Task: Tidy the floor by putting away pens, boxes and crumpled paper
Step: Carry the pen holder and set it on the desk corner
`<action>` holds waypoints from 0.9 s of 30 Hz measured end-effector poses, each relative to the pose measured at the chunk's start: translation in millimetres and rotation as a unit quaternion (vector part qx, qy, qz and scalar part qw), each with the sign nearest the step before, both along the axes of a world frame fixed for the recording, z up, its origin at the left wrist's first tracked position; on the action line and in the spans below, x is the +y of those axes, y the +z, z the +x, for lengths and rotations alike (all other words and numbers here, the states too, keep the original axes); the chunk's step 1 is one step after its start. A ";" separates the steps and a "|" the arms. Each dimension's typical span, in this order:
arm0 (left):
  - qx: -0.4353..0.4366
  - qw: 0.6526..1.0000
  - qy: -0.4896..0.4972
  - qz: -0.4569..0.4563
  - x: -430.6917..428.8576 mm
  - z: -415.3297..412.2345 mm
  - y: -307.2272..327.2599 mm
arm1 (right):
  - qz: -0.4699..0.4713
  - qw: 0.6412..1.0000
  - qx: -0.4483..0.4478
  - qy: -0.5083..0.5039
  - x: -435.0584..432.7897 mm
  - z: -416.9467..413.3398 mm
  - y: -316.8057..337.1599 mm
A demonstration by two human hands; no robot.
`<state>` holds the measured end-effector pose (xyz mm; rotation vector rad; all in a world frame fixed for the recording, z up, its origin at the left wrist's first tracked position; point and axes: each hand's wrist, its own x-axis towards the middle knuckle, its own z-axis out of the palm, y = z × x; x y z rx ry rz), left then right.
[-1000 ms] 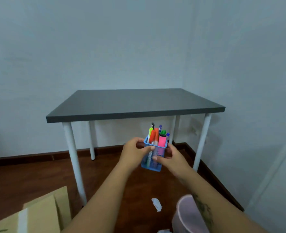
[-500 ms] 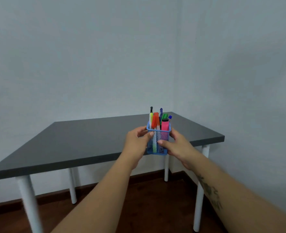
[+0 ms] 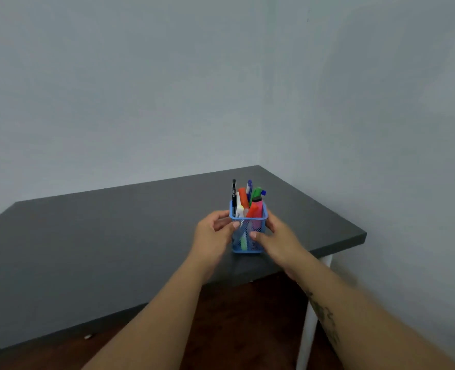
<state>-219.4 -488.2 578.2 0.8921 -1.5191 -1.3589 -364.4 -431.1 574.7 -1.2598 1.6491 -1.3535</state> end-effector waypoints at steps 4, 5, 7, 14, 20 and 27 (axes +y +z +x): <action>-0.033 0.999 -0.001 0.032 -27.3 -22.3 9.1 | 0.039 0.999 -0.025 -0.012 -26.9 -20.4 6.7; -0.044 0.998 -0.008 0.040 -32.0 -27.1 10.0 | 0.047 0.998 -0.033 -0.012 -32.0 -25.6 8.1; -0.072 0.996 -0.029 0.042 -39.1 -34.9 8.8 | 0.062 0.997 -0.037 -0.016 -40.4 -32.3 7.9; -0.473 0.864 0.042 -0.168 -90.9 -24.7 -37.6 | 0.051 0.992 -0.034 -0.112 -63.6 -29.7 -26.7; -0.582 0.795 0.072 -0.156 -113.4 -17.4 -43.9 | 0.051 0.993 -0.029 -0.099 -95.9 -49.5 -33.8; -0.604 0.782 0.064 -0.140 -113.6 -18.2 -41.4 | 0.066 0.989 0.026 -0.128 -142.1 -70.8 -32.6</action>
